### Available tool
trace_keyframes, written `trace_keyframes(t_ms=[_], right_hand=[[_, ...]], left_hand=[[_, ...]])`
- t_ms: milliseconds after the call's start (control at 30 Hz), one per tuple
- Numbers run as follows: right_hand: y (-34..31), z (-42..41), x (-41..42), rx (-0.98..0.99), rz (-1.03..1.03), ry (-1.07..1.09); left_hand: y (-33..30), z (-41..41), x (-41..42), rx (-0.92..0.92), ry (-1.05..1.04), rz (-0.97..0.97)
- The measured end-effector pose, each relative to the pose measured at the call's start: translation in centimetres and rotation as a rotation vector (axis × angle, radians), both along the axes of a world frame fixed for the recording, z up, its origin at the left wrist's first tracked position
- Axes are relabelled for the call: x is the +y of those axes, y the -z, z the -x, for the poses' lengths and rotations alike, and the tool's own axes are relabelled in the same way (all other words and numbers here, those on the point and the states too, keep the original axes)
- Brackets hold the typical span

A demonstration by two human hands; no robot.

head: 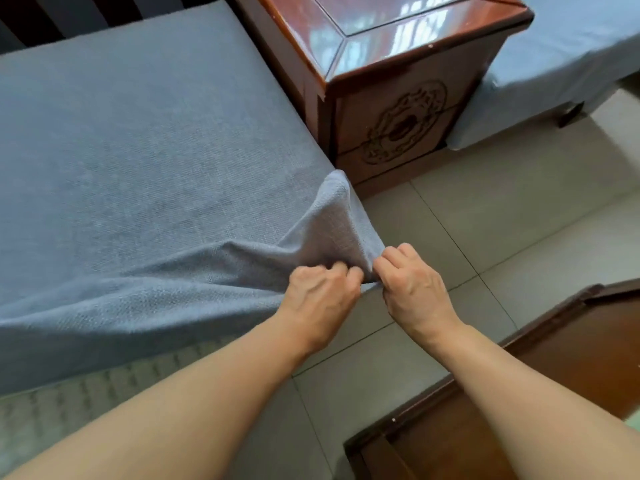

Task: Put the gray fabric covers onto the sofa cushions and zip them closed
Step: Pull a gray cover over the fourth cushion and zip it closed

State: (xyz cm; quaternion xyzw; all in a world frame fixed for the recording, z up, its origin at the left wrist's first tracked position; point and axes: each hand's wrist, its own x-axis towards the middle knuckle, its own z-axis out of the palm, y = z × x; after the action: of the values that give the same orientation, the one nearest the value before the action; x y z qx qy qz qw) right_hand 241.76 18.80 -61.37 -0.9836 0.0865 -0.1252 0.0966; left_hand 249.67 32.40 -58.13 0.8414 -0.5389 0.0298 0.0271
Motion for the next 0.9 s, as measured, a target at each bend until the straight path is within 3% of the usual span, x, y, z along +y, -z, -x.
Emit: trace_keyframes(t_ms=[267, 567, 700, 800, 900], right_hand=[[2.1, 1.1, 1.8, 0.136, -0.227, 0.206], [1.9, 0.6, 5.2, 0.307, -0.472, 0.64], [-0.6, 1.3, 9.3, 0.408, -0.195, 0.433], [-2.0, 0.6, 13.3, 0.257, -0.165, 0.308], [-2.1, -0.8, 17.6, 0.173, -0.137, 0.013]], left_hand=[[1.6, -0.5, 7.0, -0.083, -0.016, -0.092], [1.0, 0.6, 10.7, -0.144, -0.059, -0.051], [-0.3, 0.2, 14.4, -0.107, -0.156, -0.009], [-0.6, -0.1, 18.9, -0.144, -0.234, -0.073], [0.2, -0.3, 23.8, -0.191, -0.27, -0.117]])
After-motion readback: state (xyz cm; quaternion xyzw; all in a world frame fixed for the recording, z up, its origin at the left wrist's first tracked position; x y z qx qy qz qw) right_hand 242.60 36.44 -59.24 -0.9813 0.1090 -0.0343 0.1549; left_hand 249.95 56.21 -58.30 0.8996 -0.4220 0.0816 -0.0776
